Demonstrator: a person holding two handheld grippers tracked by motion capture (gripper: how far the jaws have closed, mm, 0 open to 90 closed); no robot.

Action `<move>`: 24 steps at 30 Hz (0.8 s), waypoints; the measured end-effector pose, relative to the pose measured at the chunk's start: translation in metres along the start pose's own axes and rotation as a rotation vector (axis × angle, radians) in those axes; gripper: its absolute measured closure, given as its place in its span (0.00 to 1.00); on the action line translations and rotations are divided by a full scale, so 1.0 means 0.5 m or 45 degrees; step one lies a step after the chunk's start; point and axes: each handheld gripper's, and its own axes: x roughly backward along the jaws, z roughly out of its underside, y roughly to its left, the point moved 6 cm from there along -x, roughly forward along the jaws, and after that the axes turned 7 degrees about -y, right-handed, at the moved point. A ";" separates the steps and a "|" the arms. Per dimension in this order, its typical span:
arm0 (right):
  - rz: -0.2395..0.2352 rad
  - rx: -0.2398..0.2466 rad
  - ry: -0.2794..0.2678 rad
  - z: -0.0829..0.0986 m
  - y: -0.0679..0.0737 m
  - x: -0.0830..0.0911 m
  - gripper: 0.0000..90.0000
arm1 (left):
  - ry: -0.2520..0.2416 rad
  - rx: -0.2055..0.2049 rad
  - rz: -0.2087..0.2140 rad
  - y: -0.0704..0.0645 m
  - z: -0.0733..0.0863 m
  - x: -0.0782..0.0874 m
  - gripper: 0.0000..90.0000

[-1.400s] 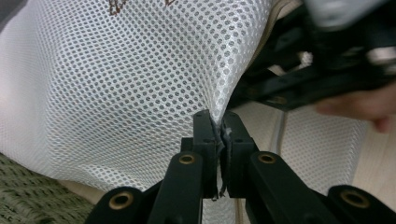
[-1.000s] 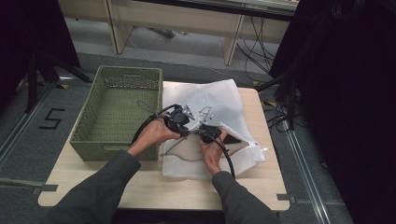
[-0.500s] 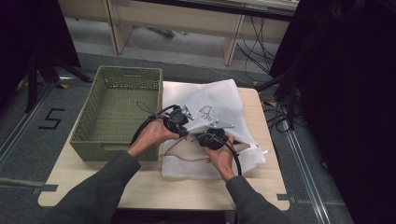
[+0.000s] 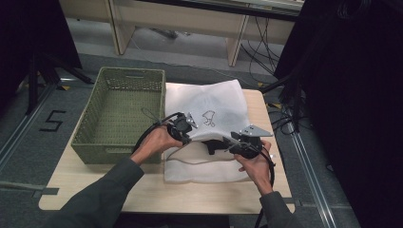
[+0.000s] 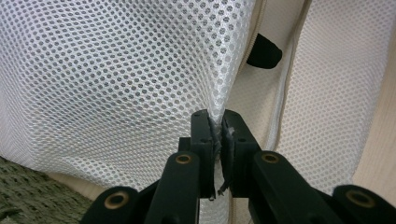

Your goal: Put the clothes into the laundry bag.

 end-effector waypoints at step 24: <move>-0.155 0.306 0.473 0.093 0.023 -0.048 0.98 | -0.043 0.084 0.001 -0.021 0.012 0.013 0.57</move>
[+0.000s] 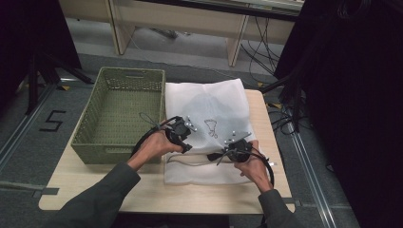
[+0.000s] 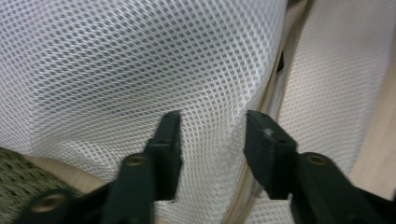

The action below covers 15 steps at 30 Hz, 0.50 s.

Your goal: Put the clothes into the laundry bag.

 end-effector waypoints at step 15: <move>-0.051 -0.067 -0.126 -0.025 0.018 0.030 0.76 | -0.258 0.091 0.036 -0.070 0.047 0.122 0.37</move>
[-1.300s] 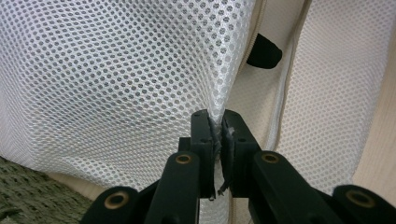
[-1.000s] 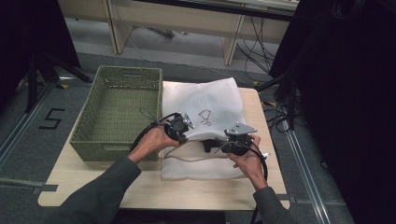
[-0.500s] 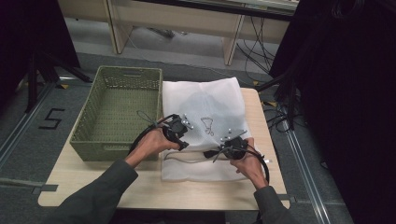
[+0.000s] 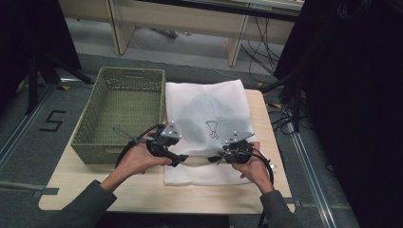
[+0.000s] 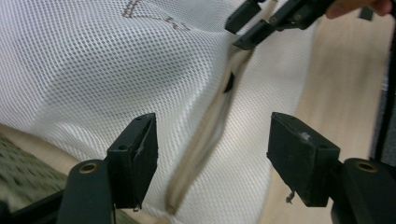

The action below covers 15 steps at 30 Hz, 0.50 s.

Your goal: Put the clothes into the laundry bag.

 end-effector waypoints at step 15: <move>0.027 0.060 -0.075 -0.041 0.026 -0.008 0.69 | 0.022 0.074 -0.002 -0.031 0.118 0.070 0.36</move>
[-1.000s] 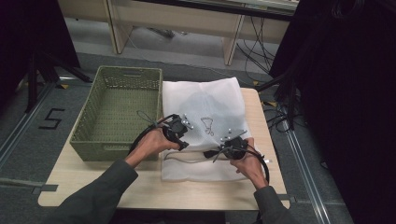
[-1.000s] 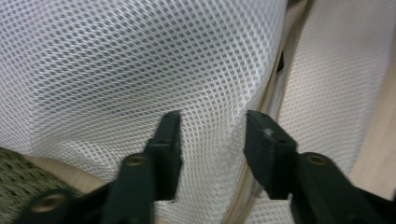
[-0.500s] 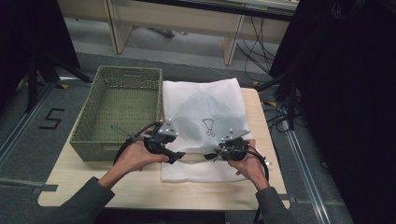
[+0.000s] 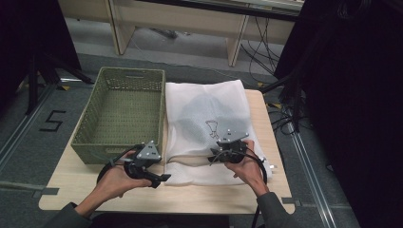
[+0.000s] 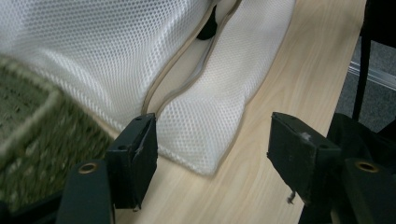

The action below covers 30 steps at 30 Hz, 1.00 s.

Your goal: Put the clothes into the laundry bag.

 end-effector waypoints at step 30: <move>-0.056 -0.080 0.246 0.058 -0.013 -0.025 0.79 | -0.003 0.140 -0.097 0.038 0.121 0.064 0.34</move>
